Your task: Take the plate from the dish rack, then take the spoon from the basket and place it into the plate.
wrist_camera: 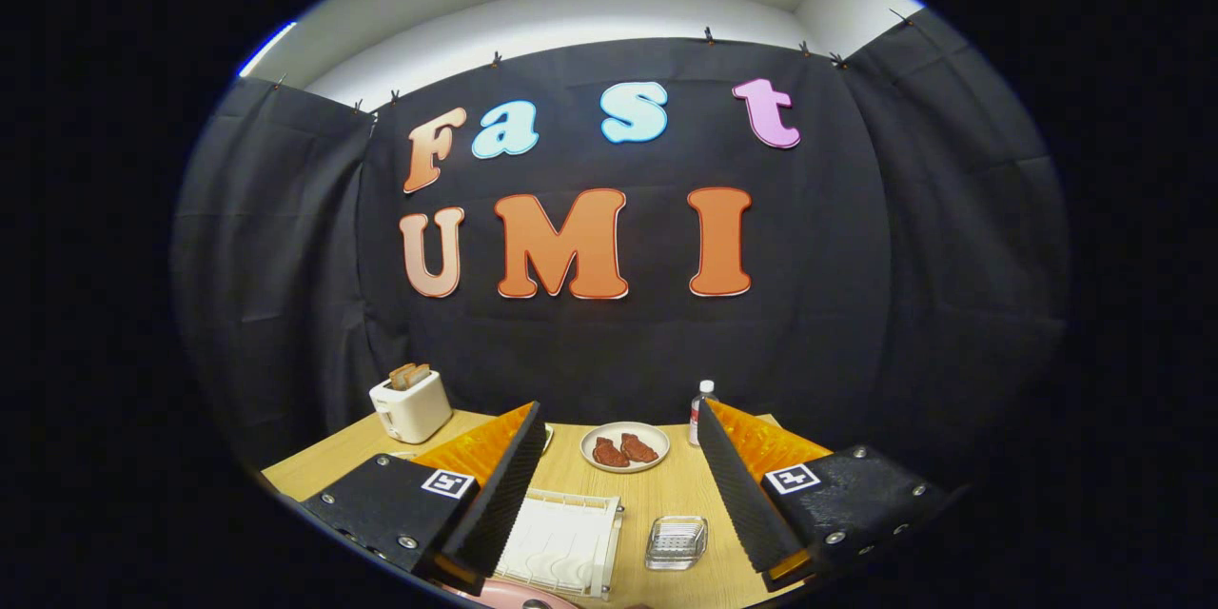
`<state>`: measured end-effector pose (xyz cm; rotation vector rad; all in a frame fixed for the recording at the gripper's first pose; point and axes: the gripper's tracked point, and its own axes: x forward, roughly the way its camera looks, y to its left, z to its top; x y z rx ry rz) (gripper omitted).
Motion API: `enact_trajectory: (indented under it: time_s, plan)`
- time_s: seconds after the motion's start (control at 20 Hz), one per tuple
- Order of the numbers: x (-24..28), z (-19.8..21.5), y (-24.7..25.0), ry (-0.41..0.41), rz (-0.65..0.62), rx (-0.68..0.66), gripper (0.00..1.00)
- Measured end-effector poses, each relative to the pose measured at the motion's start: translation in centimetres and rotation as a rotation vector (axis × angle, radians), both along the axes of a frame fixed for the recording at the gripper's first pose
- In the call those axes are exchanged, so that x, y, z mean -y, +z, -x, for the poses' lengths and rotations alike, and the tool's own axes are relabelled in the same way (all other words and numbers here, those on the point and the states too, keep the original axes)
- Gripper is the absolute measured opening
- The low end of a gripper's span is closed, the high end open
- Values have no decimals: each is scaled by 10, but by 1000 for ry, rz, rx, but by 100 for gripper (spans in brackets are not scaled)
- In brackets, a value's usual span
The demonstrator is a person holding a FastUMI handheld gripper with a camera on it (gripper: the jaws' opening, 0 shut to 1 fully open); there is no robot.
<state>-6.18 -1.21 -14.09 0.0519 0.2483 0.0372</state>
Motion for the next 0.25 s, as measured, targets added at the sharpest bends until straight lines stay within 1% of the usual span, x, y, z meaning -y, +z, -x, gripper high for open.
enact_trajectory:
  time_s: [0.25]
  plan:
    - [3, -6, 20, -25, 9, 82, 95]
